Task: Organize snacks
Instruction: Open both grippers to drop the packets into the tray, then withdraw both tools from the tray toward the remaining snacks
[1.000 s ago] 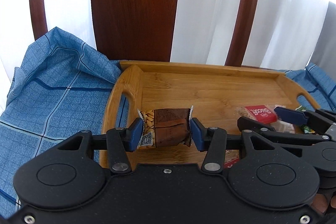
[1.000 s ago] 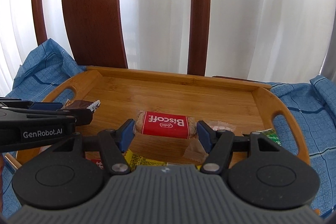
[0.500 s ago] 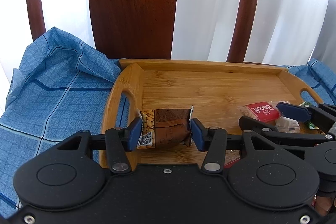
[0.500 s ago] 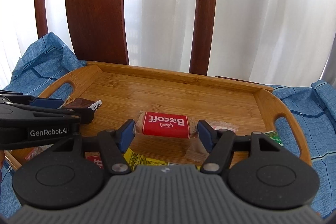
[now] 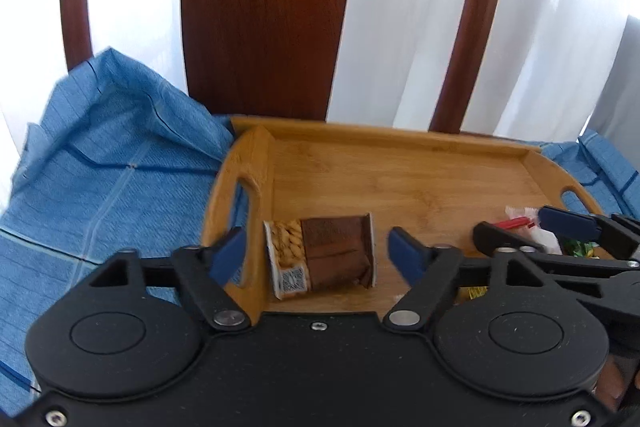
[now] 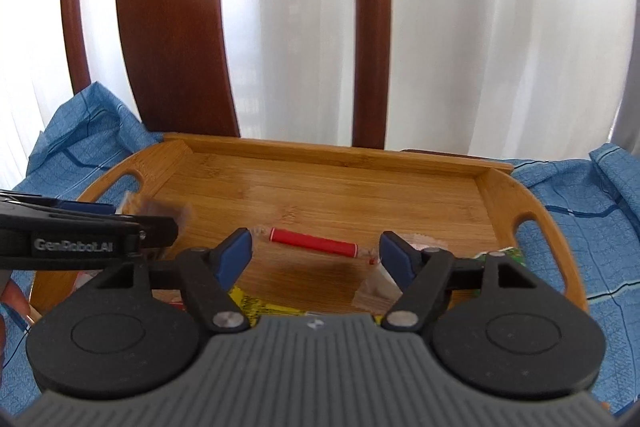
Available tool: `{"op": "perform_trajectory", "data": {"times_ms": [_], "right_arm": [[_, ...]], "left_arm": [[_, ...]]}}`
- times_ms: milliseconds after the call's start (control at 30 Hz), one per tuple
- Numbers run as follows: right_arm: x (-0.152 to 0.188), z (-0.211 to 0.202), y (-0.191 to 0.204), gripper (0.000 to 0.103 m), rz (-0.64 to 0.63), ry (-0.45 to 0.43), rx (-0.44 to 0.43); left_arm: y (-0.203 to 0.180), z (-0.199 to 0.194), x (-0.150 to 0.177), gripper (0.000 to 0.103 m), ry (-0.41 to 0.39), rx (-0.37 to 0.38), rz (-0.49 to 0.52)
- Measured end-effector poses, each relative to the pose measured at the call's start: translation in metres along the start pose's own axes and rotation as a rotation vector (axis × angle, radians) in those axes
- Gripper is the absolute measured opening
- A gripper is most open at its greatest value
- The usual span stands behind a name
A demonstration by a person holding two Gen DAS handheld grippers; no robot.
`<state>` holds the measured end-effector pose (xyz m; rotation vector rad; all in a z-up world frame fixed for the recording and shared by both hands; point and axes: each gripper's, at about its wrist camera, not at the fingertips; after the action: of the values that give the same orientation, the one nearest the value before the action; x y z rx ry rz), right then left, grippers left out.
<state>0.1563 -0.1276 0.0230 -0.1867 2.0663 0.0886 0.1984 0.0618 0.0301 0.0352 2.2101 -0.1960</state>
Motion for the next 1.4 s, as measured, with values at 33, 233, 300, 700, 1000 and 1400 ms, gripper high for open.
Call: {"op": "perform_trajectory", "data": {"times_ms": [33, 233, 300, 700, 1000, 1400], "right_arm": [[-0.001, -0.002, -0.002, 0.085, 0.004, -0.007, -0.001], [-0.006, -0.014, -0.010, 0.087, -0.002, -0.035, -0.002], [-0.006, -0.020, -0.012, 0.088, -0.001, -0.046, -0.003], [0.008, -0.071, -0.021, 0.090, -0.002, -0.105, 0.005], [0.040, -0.109, -0.031, 0.094, -0.018, -0.115, 0.028], [0.086, -0.132, -0.055, 0.096, -0.014, -0.083, 0.129]], "left_arm": [[0.000, -0.001, -0.001, 0.084, -0.004, 0.007, -0.002], [-0.001, -0.015, -0.003, 0.091, -0.026, 0.030, -0.009], [-0.005, -0.022, -0.002, 0.093, -0.041, 0.035, 0.002], [-0.029, -0.075, 0.019, 0.102, -0.120, 0.039, 0.047], [-0.044, -0.103, 0.054, 0.103, -0.123, 0.027, 0.085], [-0.063, -0.107, 0.090, 0.103, -0.070, 0.032, 0.096]]}}
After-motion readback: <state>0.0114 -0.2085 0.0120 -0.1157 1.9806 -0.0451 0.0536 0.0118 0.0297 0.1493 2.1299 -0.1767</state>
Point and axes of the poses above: each gripper's, at about its wrist camera, not at the fingertips, and z roughly the way its jaws point, y to its left, x to its underside, and after that the axes turned 3 degrees about -y, right-handed
